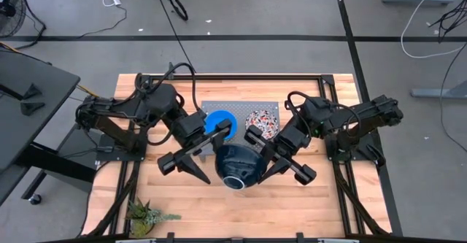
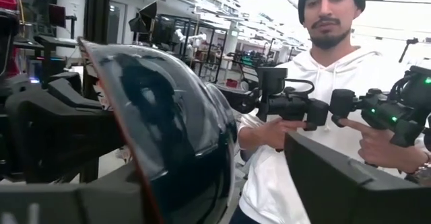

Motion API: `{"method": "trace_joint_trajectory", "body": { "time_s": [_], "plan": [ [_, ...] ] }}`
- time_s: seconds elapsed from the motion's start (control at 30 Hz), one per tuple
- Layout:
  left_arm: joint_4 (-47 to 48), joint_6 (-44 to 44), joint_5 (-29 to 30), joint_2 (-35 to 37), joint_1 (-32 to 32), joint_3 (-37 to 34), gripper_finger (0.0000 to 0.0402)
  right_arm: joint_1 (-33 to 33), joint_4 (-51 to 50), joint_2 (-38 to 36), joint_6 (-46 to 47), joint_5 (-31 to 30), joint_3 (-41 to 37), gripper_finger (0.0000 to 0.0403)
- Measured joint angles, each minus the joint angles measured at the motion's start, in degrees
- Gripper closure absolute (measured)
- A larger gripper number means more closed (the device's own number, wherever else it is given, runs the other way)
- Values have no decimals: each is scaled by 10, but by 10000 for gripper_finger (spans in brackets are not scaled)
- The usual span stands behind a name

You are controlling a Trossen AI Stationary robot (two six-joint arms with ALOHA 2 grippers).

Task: Pick & Place Mini bowls
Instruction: Stack the white patterned bowl on top of the white patterned bowl on the shelf

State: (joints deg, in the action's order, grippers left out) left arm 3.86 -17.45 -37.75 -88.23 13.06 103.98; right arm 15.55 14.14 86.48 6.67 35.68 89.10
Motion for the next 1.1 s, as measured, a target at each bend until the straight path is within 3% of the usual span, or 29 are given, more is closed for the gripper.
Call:
{"method": "trace_joint_trajectory", "body": {
  "time_s": [0.17,0.53,0.7,1.1],
  "plan": [
    [1,0,-10,5,-9,0,119,-1,20,0,9,24,0,396],
    [25,1,-28,43,-53,0,128,0,29,-5,17,39,0,396],
    [29,4,-38,75,-77,2,129,1,-14,-18,1,48,0,396],
    [65,53,16,126,-122,1,129,0,-233,-107,-146,-103,0,396]
  ]
}}
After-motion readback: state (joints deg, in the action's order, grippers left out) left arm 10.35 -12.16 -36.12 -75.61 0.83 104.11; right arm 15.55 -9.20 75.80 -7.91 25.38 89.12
